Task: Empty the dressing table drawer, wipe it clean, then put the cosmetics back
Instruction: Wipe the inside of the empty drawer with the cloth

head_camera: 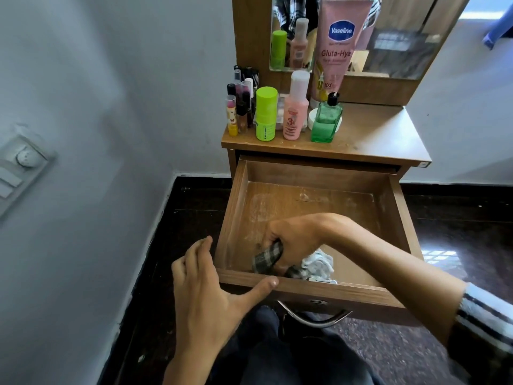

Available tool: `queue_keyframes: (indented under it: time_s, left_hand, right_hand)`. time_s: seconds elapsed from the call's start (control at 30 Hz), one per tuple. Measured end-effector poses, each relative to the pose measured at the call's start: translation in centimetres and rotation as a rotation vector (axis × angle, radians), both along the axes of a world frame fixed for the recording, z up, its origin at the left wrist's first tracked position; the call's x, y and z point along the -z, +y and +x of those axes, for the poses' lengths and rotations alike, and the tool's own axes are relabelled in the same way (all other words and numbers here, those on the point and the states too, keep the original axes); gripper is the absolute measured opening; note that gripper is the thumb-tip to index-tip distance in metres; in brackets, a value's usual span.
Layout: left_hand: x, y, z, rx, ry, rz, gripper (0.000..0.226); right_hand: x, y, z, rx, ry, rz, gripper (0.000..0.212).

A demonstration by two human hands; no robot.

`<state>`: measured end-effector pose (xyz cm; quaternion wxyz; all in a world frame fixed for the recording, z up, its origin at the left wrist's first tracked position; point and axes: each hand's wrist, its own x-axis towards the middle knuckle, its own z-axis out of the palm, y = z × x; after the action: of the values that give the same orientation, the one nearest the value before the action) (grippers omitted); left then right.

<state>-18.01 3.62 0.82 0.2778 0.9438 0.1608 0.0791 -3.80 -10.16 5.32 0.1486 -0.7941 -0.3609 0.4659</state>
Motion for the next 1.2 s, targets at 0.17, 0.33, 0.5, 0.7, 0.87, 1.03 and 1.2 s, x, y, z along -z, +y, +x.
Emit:
queue_keyframes:
  time_s: [0.17, 0.33, 0.5, 0.7, 0.87, 1.03, 1.2]
  left_hand:
    - [-0.1, -0.1, 0.0, -0.004, -0.001, -0.002, 0.136]
    - [-0.1, 0.0, 0.1, 0.008, 0.01, -0.012, 0.137]
    - [-0.1, 0.1, 0.1, 0.004, 0.028, -0.018, 0.136]
    - [0.1, 0.0, 0.1, 0.005, 0.026, -0.005, 0.136]
    - [0.1, 0.1, 0.1, 0.014, 0.016, 0.002, 0.137]
    - [0.0, 0.1, 0.2, 0.02, 0.012, -0.002, 0.139]
    - [-0.1, 0.2, 0.1, 0.017, 0.03, 0.015, 0.138]
  right_hand:
    - [1.4, 4.2, -0.2, -0.037, -0.062, 0.134, 0.033]
    - [1.3, 2.9, -0.3, -0.104, -0.113, 0.103, 0.028]
    - [0.4, -1.0, 0.5, -0.207, -0.165, -0.125, 0.016]
    - [1.0, -1.0, 0.5, -0.138, -0.091, -0.08, 0.016]
    - [1.7, 4.0, -0.1, -0.1, -0.101, 0.115, 0.03]
    - [2.0, 2.6, -0.3, -0.073, -0.109, 0.126, 0.03]
    - [0.5, -0.9, -0.1, -0.069, -0.139, -0.071, 0.011]
